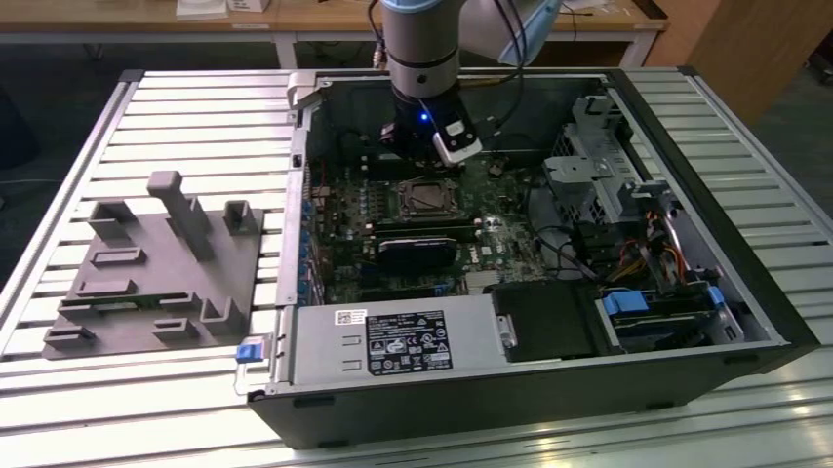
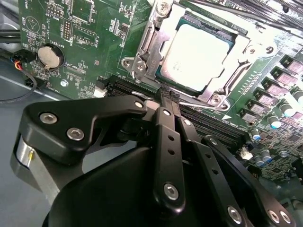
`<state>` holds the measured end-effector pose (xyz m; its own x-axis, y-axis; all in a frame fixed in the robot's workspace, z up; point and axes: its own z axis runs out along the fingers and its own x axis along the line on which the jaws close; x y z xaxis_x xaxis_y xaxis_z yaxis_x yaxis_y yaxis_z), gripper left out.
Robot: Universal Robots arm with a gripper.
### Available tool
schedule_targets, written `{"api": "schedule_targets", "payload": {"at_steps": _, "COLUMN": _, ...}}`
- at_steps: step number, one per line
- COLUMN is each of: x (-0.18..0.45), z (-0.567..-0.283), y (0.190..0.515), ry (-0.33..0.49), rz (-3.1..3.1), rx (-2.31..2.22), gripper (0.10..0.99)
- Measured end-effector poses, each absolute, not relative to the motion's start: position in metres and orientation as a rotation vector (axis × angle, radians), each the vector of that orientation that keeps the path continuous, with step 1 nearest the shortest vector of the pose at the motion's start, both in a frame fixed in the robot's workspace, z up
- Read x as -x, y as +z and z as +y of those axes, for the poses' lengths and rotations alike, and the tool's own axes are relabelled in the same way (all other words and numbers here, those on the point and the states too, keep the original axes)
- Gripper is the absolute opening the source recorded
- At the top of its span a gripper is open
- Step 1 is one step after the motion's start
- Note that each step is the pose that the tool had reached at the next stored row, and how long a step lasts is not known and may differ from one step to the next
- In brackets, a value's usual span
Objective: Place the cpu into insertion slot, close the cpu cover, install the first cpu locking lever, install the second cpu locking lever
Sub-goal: 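Install the first cpu locking lever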
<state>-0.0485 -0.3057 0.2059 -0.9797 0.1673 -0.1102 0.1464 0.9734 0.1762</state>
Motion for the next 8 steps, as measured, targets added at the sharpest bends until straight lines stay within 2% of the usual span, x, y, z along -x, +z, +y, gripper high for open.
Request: {"api": "schedule_targets", "payload": {"at_steps": 8, "x": 0.0527, "z": -0.3057, "y": 0.2038, "ry": 0.258, "rz": 2.952, "rx": -0.23, "gripper": 0.106}}
